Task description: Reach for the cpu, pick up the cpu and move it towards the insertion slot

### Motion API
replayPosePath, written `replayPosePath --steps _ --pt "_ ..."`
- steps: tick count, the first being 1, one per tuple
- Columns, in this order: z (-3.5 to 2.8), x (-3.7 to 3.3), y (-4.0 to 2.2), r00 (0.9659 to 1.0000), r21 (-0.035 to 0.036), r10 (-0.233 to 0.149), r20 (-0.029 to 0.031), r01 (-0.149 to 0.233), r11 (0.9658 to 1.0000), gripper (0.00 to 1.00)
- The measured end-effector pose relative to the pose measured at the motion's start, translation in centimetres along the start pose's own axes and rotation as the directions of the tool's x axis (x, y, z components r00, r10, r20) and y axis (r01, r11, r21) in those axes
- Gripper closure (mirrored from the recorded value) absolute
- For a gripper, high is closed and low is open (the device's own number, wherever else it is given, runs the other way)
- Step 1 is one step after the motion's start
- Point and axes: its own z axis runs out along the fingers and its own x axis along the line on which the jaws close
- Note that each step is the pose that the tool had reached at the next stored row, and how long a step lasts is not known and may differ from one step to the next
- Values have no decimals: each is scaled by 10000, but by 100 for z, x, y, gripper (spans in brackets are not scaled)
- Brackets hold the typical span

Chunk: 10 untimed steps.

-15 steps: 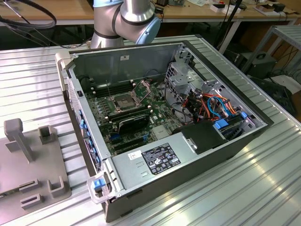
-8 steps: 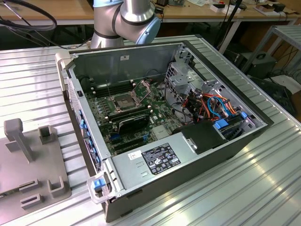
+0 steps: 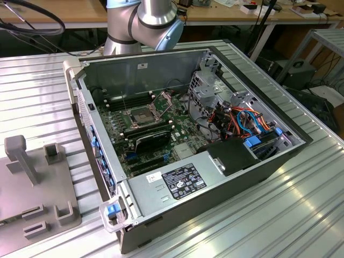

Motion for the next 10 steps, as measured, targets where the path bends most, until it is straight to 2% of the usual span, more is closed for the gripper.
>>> replayPosePath --steps 10 --pt "48 0 -2 10000 0 -1 0 1 10000 40"
